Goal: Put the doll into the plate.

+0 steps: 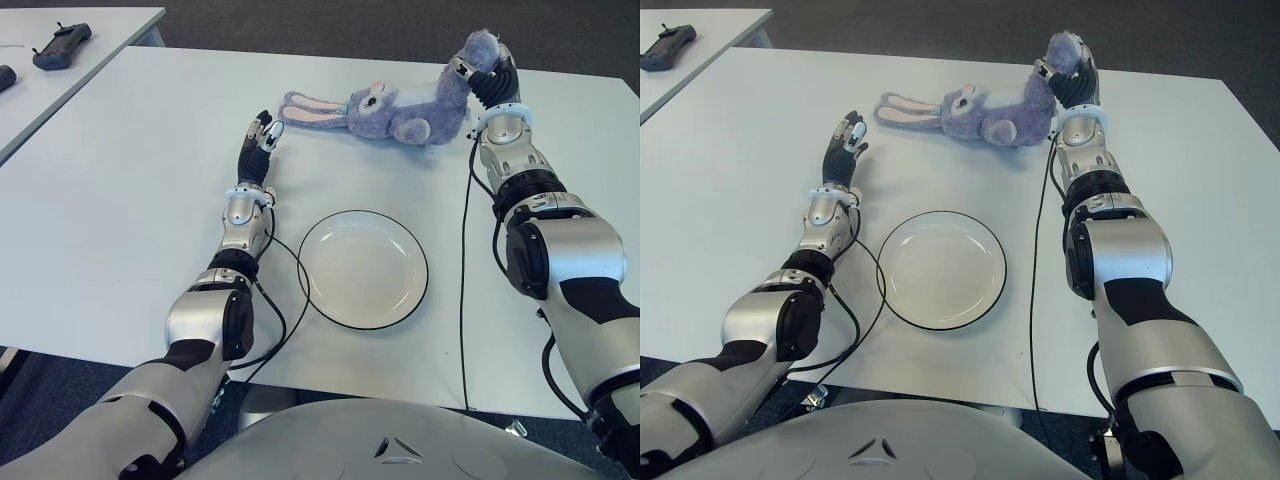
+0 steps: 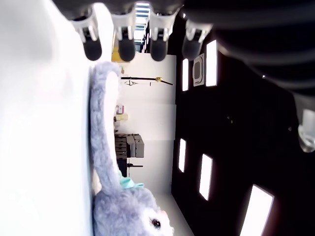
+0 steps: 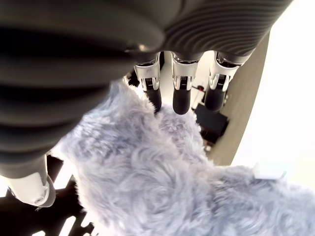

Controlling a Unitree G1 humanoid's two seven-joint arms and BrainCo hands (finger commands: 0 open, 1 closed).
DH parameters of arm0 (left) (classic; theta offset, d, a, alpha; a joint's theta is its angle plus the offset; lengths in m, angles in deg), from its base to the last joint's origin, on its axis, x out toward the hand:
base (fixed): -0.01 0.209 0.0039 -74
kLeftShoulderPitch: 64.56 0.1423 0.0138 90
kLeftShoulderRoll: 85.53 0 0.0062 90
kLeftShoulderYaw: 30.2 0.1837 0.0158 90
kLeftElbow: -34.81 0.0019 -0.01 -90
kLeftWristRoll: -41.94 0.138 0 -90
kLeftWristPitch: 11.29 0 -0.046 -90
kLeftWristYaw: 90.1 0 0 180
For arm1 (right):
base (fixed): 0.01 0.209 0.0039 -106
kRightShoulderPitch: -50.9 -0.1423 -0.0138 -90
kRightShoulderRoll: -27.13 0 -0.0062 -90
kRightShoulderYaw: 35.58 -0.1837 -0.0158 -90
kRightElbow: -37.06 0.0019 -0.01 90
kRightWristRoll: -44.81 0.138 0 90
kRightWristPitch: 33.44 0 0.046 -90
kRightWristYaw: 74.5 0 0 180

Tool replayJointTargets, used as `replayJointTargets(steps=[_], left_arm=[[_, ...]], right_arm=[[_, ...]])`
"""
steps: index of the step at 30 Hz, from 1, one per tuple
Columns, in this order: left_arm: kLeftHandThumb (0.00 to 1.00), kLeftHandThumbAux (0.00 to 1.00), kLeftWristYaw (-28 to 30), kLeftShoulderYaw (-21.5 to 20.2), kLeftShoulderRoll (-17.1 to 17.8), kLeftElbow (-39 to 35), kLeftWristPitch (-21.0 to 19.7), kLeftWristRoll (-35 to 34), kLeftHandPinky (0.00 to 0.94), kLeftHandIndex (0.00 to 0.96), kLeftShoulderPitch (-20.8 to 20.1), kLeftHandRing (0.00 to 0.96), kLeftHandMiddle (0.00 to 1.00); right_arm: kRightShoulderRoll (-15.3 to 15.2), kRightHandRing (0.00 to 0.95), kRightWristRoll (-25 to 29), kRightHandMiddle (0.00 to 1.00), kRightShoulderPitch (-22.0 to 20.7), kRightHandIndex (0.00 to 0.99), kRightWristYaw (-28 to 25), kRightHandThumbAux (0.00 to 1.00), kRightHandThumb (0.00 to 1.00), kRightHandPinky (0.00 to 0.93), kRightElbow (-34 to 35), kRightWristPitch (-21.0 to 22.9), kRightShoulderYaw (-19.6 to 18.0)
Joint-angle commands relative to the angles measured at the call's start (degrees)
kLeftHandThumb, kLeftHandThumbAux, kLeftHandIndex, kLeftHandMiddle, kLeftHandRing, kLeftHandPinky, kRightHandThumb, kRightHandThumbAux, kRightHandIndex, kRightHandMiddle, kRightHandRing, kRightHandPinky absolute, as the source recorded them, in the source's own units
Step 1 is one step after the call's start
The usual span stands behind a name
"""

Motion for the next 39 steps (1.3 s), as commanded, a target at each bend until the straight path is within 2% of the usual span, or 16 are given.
replayJointTargets(steps=[1, 10, 12, 16, 24, 26, 29, 32, 33, 35, 37, 39], left_arm=[[0.0, 0.398, -0.98, 0.05, -2.79, 9.87, -6.91, 0.08, 0.0, 0.0, 14.61, 0.0, 0.0], [0.0, 0.391, -1.56, 0.89, -2.65, 9.89, -6.74, 0.75, 0.0, 0.0, 14.77, 0.0, 0.0], [0.0, 0.397, -1.55, 0.95, -2.61, 9.91, -7.29, 0.66, 0.0, 0.0, 14.67, 0.0, 0.0], [0.0, 0.396, -1.6, 0.92, -2.8, 9.88, -6.74, 0.4, 0.0, 0.0, 14.72, 0.0, 0.0], [0.0, 0.409, -1.35, 0.77, -3.18, 9.7, -6.44, -0.04, 0.0, 0.0, 14.64, 0.0, 0.0], [0.0, 0.4, -1.13, 0.57, -3.22, 9.71, -6.34, -0.27, 0.0, 0.0, 14.62, 0.0, 0.0], [0.0, 0.399, -1.06, 0.42, -3.18, 9.72, -6.6, -0.44, 0.0, 0.0, 14.55, 0.0, 0.0], [0.0, 0.398, -0.87, 0.3, -3.18, 9.71, -6.45, -0.57, 0.0, 0.0, 14.63, 0.0, 0.0], [0.0, 0.398, -0.74, 0.21, -3.19, 9.7, -6.37, -0.67, 0.0, 0.0, 14.65, 0.0, 0.0], [0.0, 0.397, -0.3, -0.17, -3.26, 9.68, -6.38, -1.11, 0.0, 0.0, 14.64, 0.0, 0.0], [0.0, 0.396, -0.06, -0.34, -3.25, 9.68, -6.47, -1.31, 0.0, 0.0, 14.62, 0.0, 0.0], [0.0, 0.396, 0.0, -0.34, -3.2, 9.68, -6.57, -1.3, 0.0, 0.0, 14.6, 0.0, 0.0]], right_arm=[[0.65, 0.076, -1.96, 0.073, -0.9, 0.018, 0.72, 0.501, 0.273, 0.104, -1.98, 3.94, 1.6], [1.13, 0.131, -2.52, 0.123, -1.05, 0.042, 1.65, 0.499, 0.3, 0.159, -2.08, 4.4, 1.58], [1.33, 0.18, -2.33, 0.173, -1.2, 0.077, 1.88, 0.503, 0.333, 0.222, -2.13, 4.79, 1.34], [1.72, 0.229, -1.11, 0.218, -1.44, 0.131, 1.75, 0.51, 0.386, 0.284, -2.16, 5.4, 0.16], [2.56, 0.317, 3.28, 0.297, -1.95, 0.224, 0.38, 0.519, 0.48, 0.375, -2.18, 6.62, -4.53], [2.7, 0.371, 4.49, 0.35, -2.05, 0.262, -0.24, 0.519, 0.519, 0.423, -2.17, 6.87, -5.73], [2.81, 0.393, 5.82, 0.37, -2.16, 0.279, -0.93, 0.515, 0.535, 0.438, -2.14, 7.19, -7.12], [2.85, 0.469, 7.17, 0.451, -2.24, 0.339, -1.41, 0.513, 0.566, 0.515, -2.07, 7.45, -8.45], [2.86, 0.516, 7.49, 0.499, -2.26, 0.402, -1.45, 0.654, 0.668, 0.56, -2.04, 7.5, -8.77], [2.88, 0.559, 8.23, 0.544, -2.32, 0.423, -1.29, 0.694, 0.7, 0.605, -2.0, 7.72, -9.54], [2.89, 0.57, 8.67, 0.555, -2.36, 0.426, -1.06, 0.699, 0.704, 0.617, -1.98, 7.91, -9.97], [2.92, 0.621, 8.98, 0.603, -2.4, 0.428, -0.61, 0.698, 0.707, 0.667, -1.96, 8.04, -10.42]])
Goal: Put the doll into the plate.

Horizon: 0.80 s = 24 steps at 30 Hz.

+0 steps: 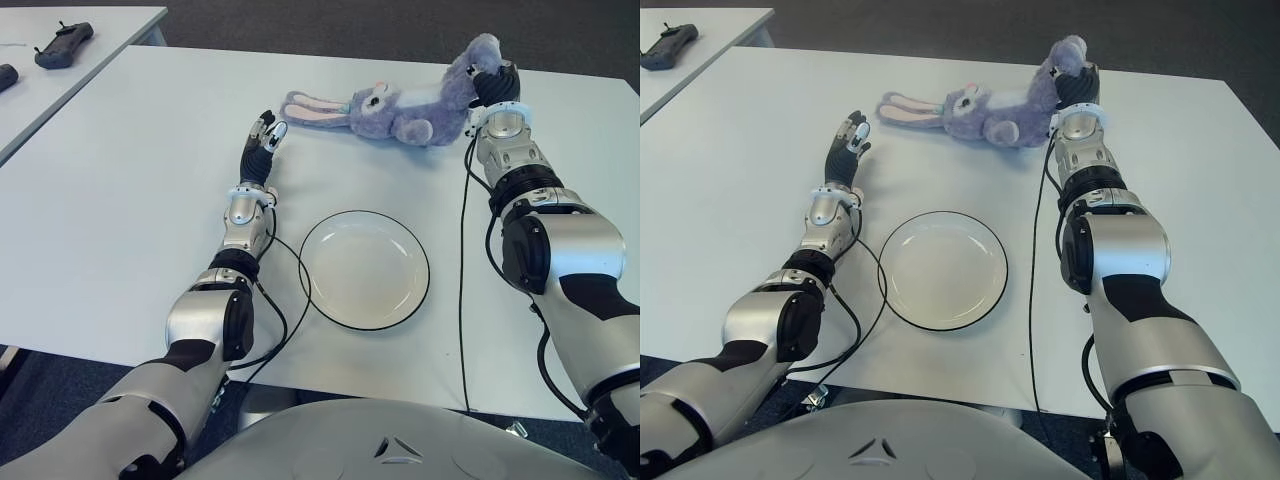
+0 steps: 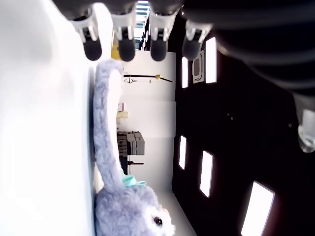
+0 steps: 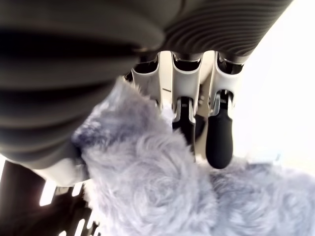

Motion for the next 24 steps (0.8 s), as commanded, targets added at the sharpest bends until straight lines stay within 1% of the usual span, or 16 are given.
replayJointTargets(steps=[1, 2, 3, 6, 8, 15, 18, 24], left_arm=[[0.0, 0.397, -0.02, -1.11, -3.12, 9.68, -6.77, -1.19, 0.0, 0.0, 14.62, 0.0, 0.0], [0.0, 0.397, -0.34, -0.9, -3.0, 9.7, -6.83, -0.93, 0.0, 0.0, 14.62, 0.0, 0.0], [0.0, 0.398, -0.56, -0.76, -2.9, 9.71, -6.88, -0.75, 0.0, 0.0, 14.61, 0.0, 0.0], [0.0, 0.396, -0.95, -0.59, -2.76, 9.72, -6.65, -0.49, 0.0, 0.0, 14.7, 0.0, 0.0], [0.0, 0.397, -0.9, -0.82, -2.89, 9.69, -6.41, -0.74, 0.0, 0.0, 14.73, 0.0, 0.0], [0.0, 0.413, -1.17, -0.73, -2.87, 9.83, -7.07, -0.6, 0.0, 0.0, 14.68, 0.0, 0.0], [0.0, 0.397, -0.92, -1.0, -2.95, 9.87, -7.01, -0.87, 0.0, 0.0, 14.63, 0.0, 0.0], [0.0, 0.39, -0.74, -0.79, -3.11, 9.72, -5.93, -0.68, 0.0, 0.0, 14.75, 0.0, 0.0]], right_arm=[[1.38, 0.664, 3.18, 0.642, -1.11, 0.431, 0.15, 0.698, 0.708, 0.714, -1.35, 3.17, -3.18], [1.38, 0.675, 3.15, 0.652, -1.1, 0.431, 0.65, 0.697, 0.708, 0.726, -1.33, 3.12, -3.21], [1.39, 0.709, 3.11, 0.688, -1.09, 0.435, 1.0, 0.697, 0.706, 0.764, -1.3, 3.09, -3.23], [1.49, 0.736, 2.76, 0.718, -1.27, 0.438, 2.07, 0.697, 0.704, 0.801, -1.25, 3.25, -3.07], [1.55, 0.772, 2.64, 0.762, -1.43, 0.439, 2.82, 0.702, 0.71, 0.823, -1.23, 3.41, -3.05], [1.63, 0.795, 3.03, 0.785, -1.5, 0.439, 3.59, 0.707, 0.719, 0.827, -1.12, 3.3, -3.73], [1.71, 0.807, 3.13, 0.791, -1.57, 0.44, 3.89, 0.708, 0.724, 0.83, -1.08, 3.38, -3.9], [1.79, 0.814, 3.29, 0.794, -1.73, 0.441, 4.74, 0.709, 0.726, 0.831, -1.02, 3.63, -4.37]])
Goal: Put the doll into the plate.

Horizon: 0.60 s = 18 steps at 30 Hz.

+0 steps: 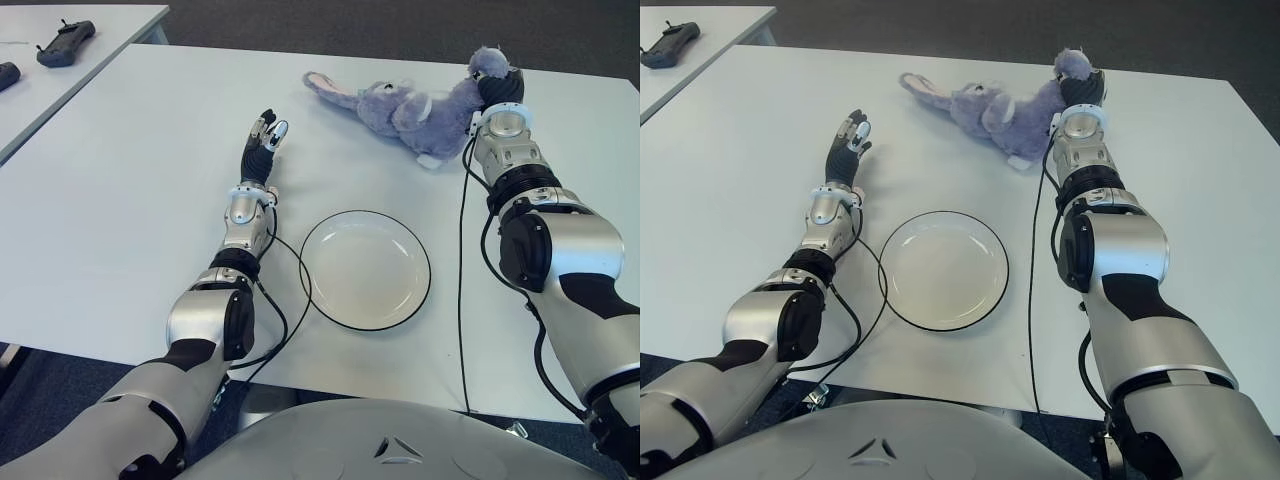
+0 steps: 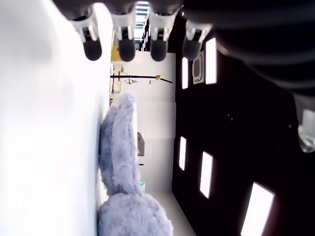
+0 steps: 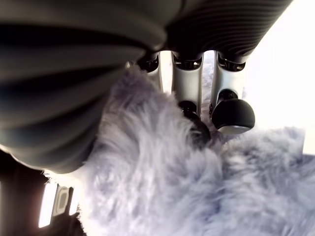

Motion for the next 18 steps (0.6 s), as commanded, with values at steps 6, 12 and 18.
replayJointTargets(steps=[6, 12, 18], left_arm=[[0.0, 0.398, 0.03, -1.21, -2.96, 9.7, -6.08, -1.18, 0.0, 0.0, 14.86, 0.0, 0.0], [0.0, 0.398, -0.14, -1.4, -2.83, 9.77, -6.42, -1.27, 0.0, 0.0, 14.84, 0.0, 0.0], [0.0, 0.404, -1.28, -0.59, -2.64, 9.85, -6.73, -0.32, 0.0, 0.0, 14.9, 0.0, 0.0]], right_arm=[[1.12, 0.818, 1.39, 0.797, -1.57, 0.441, 2.45, 0.709, 0.726, 0.836, -1.0, 2.4, -1.74], [0.85, 0.82, 1.24, 0.799, -1.49, 0.441, 2.91, 0.709, 0.727, 0.833, -0.99, 2.34, -1.9], [0.68, 0.822, 0.96, 0.801, -1.37, 0.441, 3.34, 0.709, 0.728, 0.834, -0.95, 2.07, -2.0]])
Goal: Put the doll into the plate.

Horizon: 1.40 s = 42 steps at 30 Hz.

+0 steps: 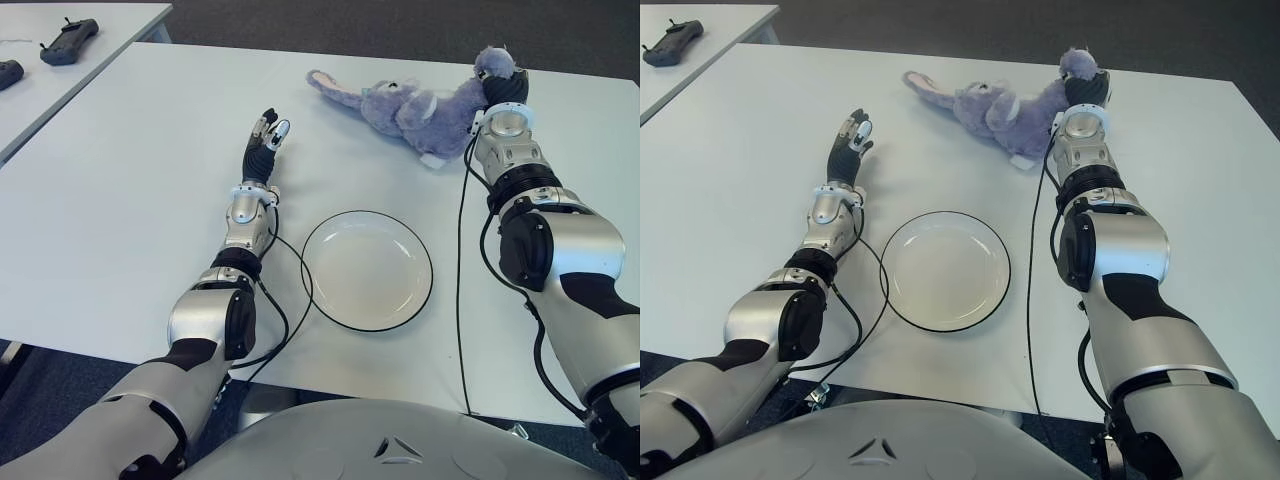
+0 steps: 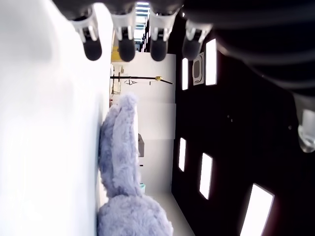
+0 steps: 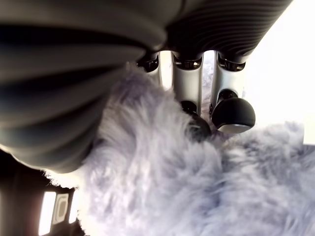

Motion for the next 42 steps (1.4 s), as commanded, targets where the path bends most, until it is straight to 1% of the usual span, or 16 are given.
replayJointTargets(steps=[1, 12, 18, 22, 28, 31, 42], left_arm=[[0.0, 0.403, -1.32, -0.55, -2.37, 9.85, -6.77, -0.31, 0.0, 0.0, 15.07, 0.0, 0.0], [0.0, 0.394, -2.1, -0.13, -2.67, 9.74, -6.36, -0.02, 0.0, 0.0, 14.88, 0.0, 0.0], [0.0, 0.405, -1.42, -0.26, -1.92, 9.84, -6.52, -0.11, 0.0, 0.0, 15.42, 0.0, 0.0], [0.0, 0.407, -1.94, 0.15, -2.14, 9.88, -6.86, 0.3, 0.0, 0.0, 15.3, 0.0, 0.0], [0.0, 0.388, -1.1, -0.71, -2.46, 9.92, -7.03, -0.68, 0.0, 0.0, 15.11, 0.0, 0.0], [0.0, 0.39, -1.63, -0.08, -2.29, 10.04, -8.23, -0.01, 0.0, 0.0, 14.8, 0.0, 0.0], [0.0, 0.385, -2.28, 0.18, -2.38, 9.85, -6.94, 0.3, 0.0, 0.0, 14.8, 0.0, 0.0]], right_arm=[[0.58, 0.822, 0.91, 0.801, -1.27, 0.441, 1.31, 0.709, 0.728, 0.835, -0.94, 1.86, -0.65], [0.02, 0.828, 1.01, 0.809, -1.46, 0.441, 1.01, 0.709, 0.731, 0.841, -0.7, 0.85, -0.83], [-0.29, 0.832, 1.23, 0.815, -1.83, 0.441, 0.38, 0.709, 0.733, 0.845, -0.32, -0.65, -1.0], [-0.59, 0.833, 1.65, 0.818, -2.19, 0.441, -0.18, 0.708, 0.733, 0.846, 0.06, -1.44, -1.33], [-0.76, 0.834, 2.17, 0.818, -3.26, 0.442, 0.28, 0.708, 0.733, 0.851, 1.4, -2.26, -1.66], [-0.81, 0.835, 2.03, 0.82, -3.11, 0.442, 0.43, 0.708, 0.732, 0.854, 1.71, -3.06, -1.58], [-1.18, 0.84, 1.19, 0.822, -2.43, 0.442, 0.15, 0.709, 0.731, 0.863, 3.99, -6.1, -0.53]])
